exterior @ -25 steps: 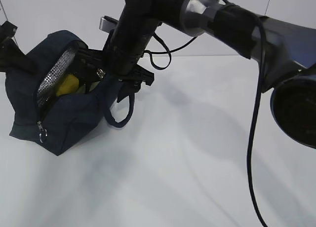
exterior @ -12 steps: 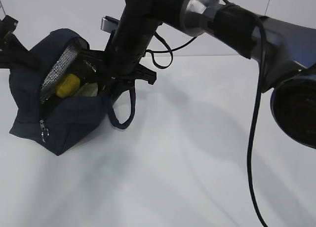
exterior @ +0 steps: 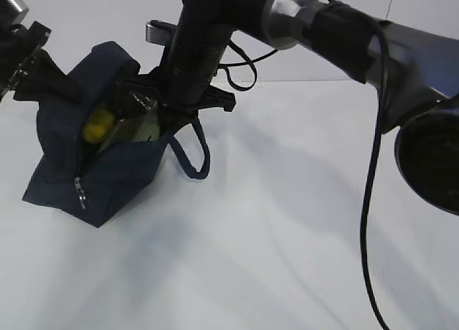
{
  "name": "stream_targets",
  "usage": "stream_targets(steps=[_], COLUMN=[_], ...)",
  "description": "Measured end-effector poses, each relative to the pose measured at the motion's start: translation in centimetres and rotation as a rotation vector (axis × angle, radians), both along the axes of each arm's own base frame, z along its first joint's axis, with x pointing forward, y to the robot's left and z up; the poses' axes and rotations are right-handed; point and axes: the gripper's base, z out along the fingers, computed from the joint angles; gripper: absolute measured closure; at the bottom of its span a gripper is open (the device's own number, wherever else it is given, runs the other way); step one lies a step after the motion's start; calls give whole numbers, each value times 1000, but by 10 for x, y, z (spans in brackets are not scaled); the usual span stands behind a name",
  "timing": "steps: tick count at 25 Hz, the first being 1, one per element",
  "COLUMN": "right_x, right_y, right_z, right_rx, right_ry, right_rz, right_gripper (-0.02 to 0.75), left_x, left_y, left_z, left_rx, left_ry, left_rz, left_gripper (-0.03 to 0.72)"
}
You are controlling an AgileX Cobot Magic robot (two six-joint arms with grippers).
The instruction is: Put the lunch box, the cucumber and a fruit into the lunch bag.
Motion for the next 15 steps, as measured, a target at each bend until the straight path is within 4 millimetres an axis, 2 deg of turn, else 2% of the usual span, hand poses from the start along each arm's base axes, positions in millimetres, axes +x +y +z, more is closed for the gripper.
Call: stream_targets(steps=[4, 9, 12, 15], right_x=[-1, -8, -15, -23], right_y=[-7, -24, -35, -46], right_z=[16, 62, 82, 85], right_rx=[-49, -130, -177, -247], right_ry=[-77, -223, -275, -282], right_rz=[60, 96, 104, 117], right_gripper=[734, 734, 734, 734], left_x=[-1, -3, -4, -4], left_y=[-18, -42, -59, -76], left_z=[2, 6, 10, 13], left_rx=[-26, -94, -149, -180], left_ry=[9, 8, 8, -9], left_rz=[-26, -50, -66, -60], left_gripper=[692, 692, 692, 692])
